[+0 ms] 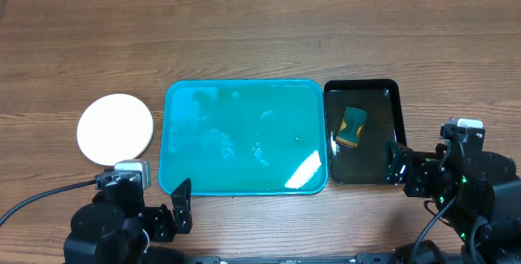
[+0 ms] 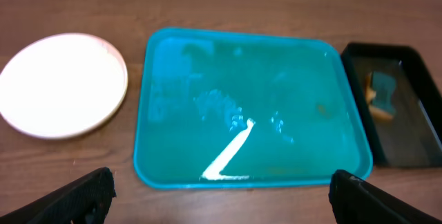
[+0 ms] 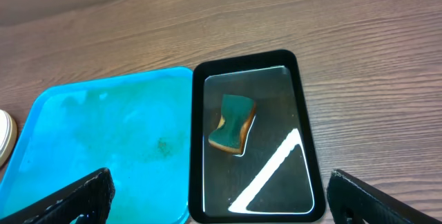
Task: Clean dirty plates on tray and stack at the side
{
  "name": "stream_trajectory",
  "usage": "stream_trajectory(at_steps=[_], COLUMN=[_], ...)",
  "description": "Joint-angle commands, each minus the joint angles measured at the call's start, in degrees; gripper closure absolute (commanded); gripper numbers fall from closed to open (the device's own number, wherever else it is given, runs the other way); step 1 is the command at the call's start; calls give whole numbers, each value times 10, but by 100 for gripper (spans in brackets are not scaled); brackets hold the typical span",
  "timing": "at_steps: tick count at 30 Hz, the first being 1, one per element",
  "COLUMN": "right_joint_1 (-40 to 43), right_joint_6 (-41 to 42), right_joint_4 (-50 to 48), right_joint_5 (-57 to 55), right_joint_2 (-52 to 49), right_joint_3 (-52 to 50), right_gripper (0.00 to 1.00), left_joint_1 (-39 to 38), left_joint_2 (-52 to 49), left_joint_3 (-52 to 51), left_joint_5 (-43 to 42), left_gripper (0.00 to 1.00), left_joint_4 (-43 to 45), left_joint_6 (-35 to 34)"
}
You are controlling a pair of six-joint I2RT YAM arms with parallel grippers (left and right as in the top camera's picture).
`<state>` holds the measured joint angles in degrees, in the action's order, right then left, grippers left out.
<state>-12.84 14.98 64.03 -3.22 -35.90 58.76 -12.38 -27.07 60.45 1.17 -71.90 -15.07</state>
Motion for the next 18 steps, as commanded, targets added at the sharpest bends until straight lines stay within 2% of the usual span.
stream_trajectory(at_steps=[1,10,13,18], right_joint_1=[-3,-2,29,66], right_joint_6=[2,-8,-20,-20], right_joint_4=[-3,-3,-16,-143], right_joint_5=[-6,-24,-23,-23], right_joint_2=[1,2,16,117], right_joint_3=[-2,-2,-9,-123], right_gripper=[0,0,0,0], left_joint_1=[-2,-2,-2,-2], left_joint_2=[2,2,2,2], left_joint_3=[-3,-3,-3,-3], left_joint_5=[7,7,7,7], left_gripper=[0,1,0,0], left_joint_4=[-15,-19,-19,-19], left_joint_6=[-8,-8,-8,-8])
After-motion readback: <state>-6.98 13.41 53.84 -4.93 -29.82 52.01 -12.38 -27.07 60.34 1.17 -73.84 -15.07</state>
